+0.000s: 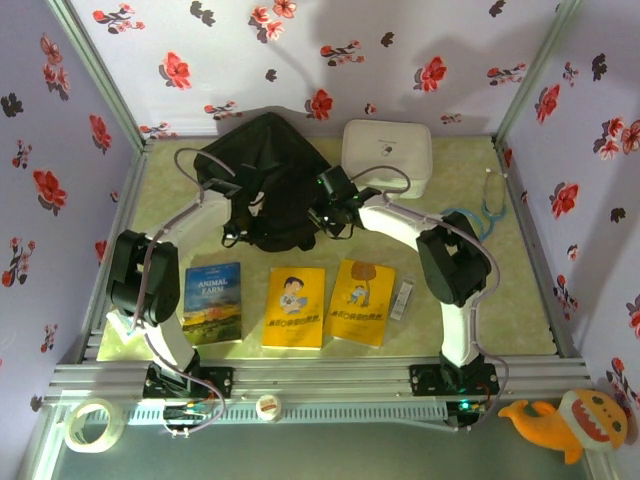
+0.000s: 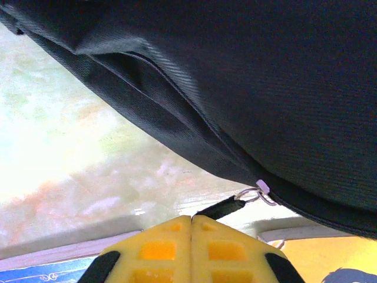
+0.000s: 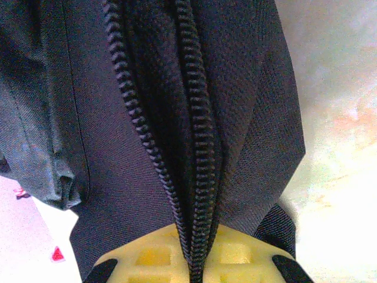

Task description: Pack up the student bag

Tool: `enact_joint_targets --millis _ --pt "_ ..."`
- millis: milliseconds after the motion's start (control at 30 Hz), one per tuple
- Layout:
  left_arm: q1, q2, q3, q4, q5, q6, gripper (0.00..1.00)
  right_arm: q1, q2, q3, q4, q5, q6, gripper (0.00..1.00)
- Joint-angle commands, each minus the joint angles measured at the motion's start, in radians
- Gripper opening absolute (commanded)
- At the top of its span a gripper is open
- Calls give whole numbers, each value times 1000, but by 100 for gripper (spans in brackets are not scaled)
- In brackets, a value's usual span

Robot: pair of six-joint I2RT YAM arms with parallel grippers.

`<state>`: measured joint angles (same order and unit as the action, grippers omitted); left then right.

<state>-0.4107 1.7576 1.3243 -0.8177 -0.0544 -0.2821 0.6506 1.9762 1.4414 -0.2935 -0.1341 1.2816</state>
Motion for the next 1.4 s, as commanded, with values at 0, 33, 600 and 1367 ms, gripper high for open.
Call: enact_joint_targets --millis 0,33,600,1367 --pt "49 33 25 -29 -79 12 0 -37 -68 -22 -21 107 -28 5" --pt "61 36 25 -12 -79 17 0 -37 -74 -28 -22 112 -33 5" --pt "253 126 104 127 -103 14 0 -34 -3 41 1 6 -103 9" --pt "258 -245 -81 62 80 -198 59 -4 -114 74 -208 32 -605 68"
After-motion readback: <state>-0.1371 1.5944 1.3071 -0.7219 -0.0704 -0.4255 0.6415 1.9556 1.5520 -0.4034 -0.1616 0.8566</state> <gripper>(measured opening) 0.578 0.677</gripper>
